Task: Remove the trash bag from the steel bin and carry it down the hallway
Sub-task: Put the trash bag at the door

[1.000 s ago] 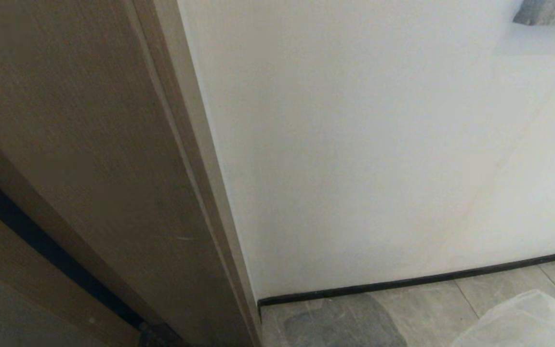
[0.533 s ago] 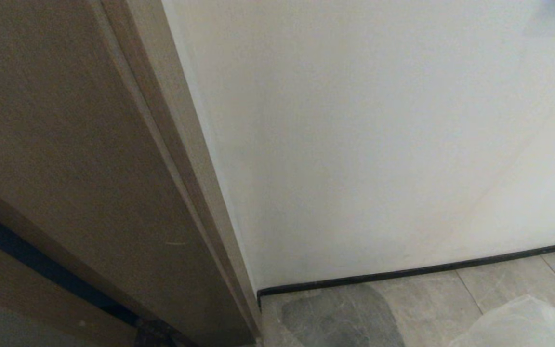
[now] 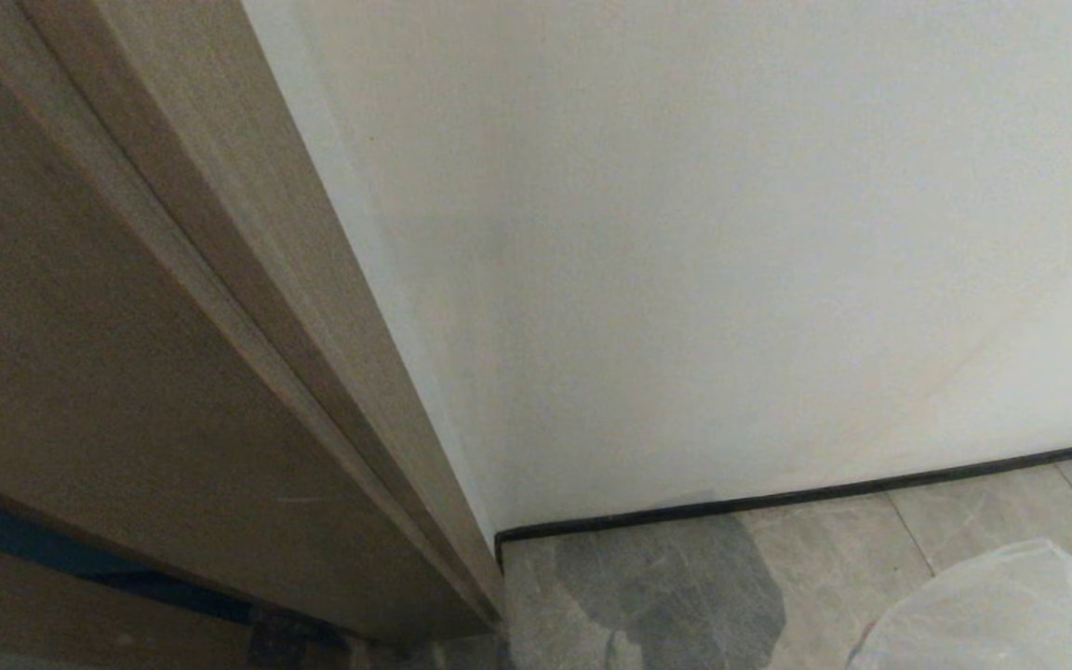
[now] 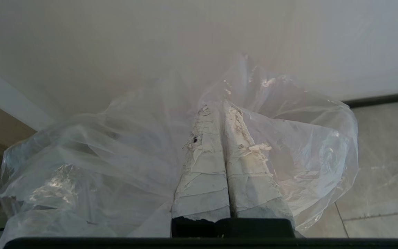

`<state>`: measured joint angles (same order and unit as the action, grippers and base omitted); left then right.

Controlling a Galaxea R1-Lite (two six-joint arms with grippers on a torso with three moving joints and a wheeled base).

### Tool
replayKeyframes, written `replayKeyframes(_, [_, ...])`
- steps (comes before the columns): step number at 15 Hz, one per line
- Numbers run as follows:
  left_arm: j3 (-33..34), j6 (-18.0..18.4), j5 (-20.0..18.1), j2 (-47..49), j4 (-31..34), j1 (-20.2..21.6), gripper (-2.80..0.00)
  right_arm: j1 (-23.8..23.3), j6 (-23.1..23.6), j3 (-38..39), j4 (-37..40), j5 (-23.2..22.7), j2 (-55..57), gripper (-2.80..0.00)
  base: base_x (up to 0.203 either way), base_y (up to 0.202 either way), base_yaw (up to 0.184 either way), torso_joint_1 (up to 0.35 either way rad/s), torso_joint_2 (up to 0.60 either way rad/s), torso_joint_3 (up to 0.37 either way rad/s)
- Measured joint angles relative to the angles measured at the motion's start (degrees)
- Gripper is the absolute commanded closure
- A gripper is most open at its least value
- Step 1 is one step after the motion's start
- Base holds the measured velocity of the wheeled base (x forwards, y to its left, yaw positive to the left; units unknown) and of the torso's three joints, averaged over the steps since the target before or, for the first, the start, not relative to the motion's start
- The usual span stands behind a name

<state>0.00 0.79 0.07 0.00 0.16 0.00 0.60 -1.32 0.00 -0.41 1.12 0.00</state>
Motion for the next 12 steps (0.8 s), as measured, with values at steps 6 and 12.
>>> replayKeyframes(6, [0.0,-0.1,0.0,0.0,0.0,0.0,0.0,0.0,0.0,0.0,0.0,0.0,0.0,0.0,0.0,0.0,0.0,0.001,0.0,-0.13])
replayKeyframes(12, [0.0,-0.3,-0.1,0.0,0.1,0.0,0.0,0.0,0.1,0.0,0.3,-0.1,0.0,0.0,0.0,0.0,0.0,0.0,0.0,0.0])
